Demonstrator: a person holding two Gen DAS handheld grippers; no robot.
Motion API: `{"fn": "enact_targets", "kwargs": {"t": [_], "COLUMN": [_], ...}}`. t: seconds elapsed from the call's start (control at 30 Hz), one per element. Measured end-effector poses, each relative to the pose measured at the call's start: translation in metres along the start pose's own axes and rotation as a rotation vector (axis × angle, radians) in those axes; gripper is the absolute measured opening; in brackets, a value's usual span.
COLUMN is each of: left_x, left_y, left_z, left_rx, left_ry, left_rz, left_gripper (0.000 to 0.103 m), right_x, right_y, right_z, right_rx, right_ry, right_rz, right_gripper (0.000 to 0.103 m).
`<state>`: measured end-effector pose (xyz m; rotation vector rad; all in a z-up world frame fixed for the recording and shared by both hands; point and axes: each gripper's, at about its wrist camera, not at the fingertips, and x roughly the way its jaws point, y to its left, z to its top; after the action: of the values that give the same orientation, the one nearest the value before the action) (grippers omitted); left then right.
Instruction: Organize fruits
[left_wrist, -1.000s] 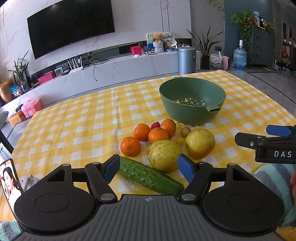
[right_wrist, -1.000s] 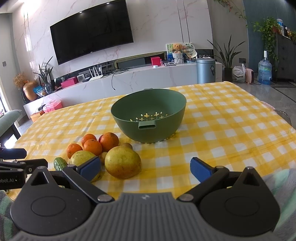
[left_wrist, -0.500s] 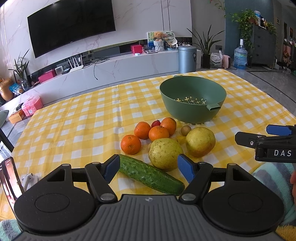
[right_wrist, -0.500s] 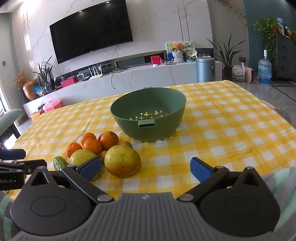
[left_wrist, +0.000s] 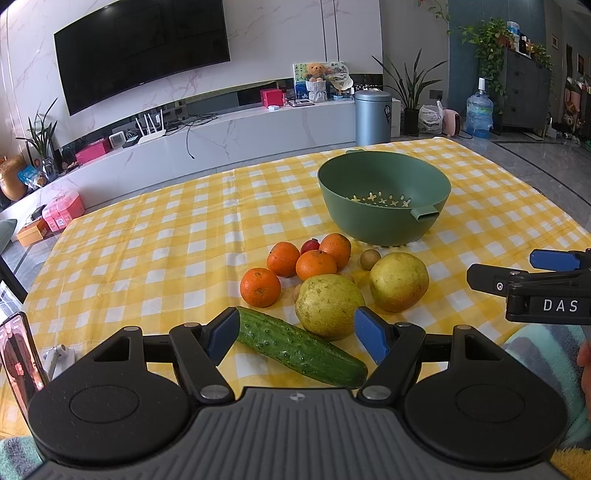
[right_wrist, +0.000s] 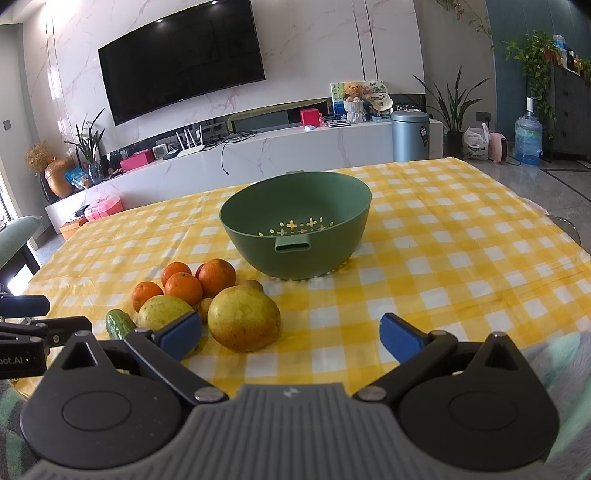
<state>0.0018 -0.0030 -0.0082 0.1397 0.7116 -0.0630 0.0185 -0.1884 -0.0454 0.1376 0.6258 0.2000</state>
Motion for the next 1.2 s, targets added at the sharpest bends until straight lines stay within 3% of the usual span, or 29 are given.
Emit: {"fn": "enact_targets", "kwargs": {"t": [0.2, 0.4, 0.47, 0.6, 0.7, 0.83, 1.03, 1.2], "left_x": [0.0, 0.007, 0.012, 0.021, 0.029, 0.043, 0.065, 0.079], "left_y": [0.002, 0.012, 0.016, 0.013, 0.005, -0.003, -0.009, -0.018], "left_z": [0.002, 0.009, 0.011, 0.013, 0.013, 0.013, 0.006, 0.002], "left_rx": [0.007, -0.028, -0.047, -0.038, 0.023, 0.076, 0.107, 0.167], "left_ry": [0.002, 0.03, 0.038, 0.027, 0.014, 0.003, 0.05, 0.054], "left_rz": [-0.038, -0.091, -0.125, -0.165, -0.17, -0.137, -0.152, -0.111], "left_gripper": [0.081, 0.08, 0.069, 0.063, 0.063, 0.075, 0.082, 0.082], "right_x": [-0.001, 0.0, 0.004, 0.019, 0.036, 0.06, 0.071, 0.08], "right_y": [-0.001, 0.002, 0.005, 0.01, 0.007, 0.005, 0.014, 0.014], "right_z": [0.001, 0.002, 0.006, 0.014, 0.025, 0.036, 0.03, 0.03], "right_rx": [0.009, -0.009, -0.016, -0.009, 0.053, 0.09, 0.045, 0.044], "right_ry": [-0.008, -0.094, -0.094, -0.054, 0.001, 0.088, 0.126, 0.154], "right_rz": [0.026, 0.07, 0.085, 0.117, 0.131, 0.15, 0.145, 0.139], "right_gripper": [0.099, 0.099, 0.099, 0.099, 0.096, 0.077, 0.075, 0.075]}}
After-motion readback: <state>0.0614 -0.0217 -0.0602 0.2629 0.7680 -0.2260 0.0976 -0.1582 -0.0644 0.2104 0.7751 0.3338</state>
